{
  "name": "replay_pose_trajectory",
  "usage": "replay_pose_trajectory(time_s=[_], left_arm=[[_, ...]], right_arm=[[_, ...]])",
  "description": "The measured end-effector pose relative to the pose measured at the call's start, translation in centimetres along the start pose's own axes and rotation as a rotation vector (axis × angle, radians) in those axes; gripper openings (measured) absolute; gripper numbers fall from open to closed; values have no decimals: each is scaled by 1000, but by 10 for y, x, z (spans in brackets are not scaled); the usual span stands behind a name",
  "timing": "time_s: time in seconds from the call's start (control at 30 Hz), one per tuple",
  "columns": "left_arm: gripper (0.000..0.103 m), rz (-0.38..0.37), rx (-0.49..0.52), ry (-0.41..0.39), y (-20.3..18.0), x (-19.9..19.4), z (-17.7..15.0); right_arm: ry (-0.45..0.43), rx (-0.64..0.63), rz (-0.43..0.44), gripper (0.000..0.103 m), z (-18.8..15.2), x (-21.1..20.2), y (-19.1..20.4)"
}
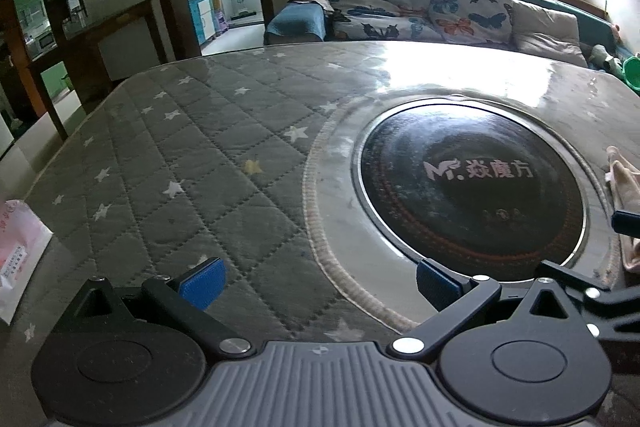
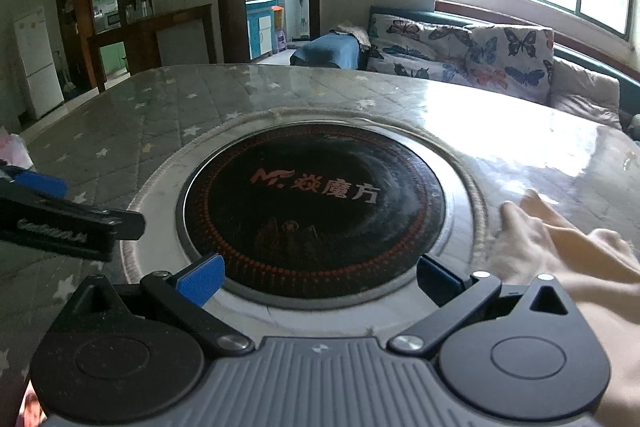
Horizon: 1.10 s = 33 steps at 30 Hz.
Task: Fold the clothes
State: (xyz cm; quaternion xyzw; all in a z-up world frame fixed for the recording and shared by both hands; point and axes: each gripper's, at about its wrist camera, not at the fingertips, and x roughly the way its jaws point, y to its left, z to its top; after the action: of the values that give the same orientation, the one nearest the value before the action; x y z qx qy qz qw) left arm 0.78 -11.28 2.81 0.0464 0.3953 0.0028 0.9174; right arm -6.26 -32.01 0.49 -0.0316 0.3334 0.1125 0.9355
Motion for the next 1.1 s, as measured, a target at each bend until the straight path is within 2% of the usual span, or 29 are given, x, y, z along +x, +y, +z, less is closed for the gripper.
replay_pose_trajectory(time_s=[0.13, 0.4, 0.5, 0.77, 1.1], left_arm=[[103, -22, 21, -6, -8, -4, -1], [103, -78, 74, -10, -27, -10, -5], [103, -100, 95, -11, -36, -14, -6], [103, -165, 155, -9, -61, -25, -11], [103, -228, 227, -16, -91, -40, -18]], right_arm=[[-31, -8, -19, 103, -8, -19, -2], [-31, 18, -60, 103, -31, -44, -11], [-21, 48, -70, 103, -36, -50, -19], [-61, 157, -94, 103, -50, -81, -48], [-41, 152, -132, 103, -62, -105, -64]])
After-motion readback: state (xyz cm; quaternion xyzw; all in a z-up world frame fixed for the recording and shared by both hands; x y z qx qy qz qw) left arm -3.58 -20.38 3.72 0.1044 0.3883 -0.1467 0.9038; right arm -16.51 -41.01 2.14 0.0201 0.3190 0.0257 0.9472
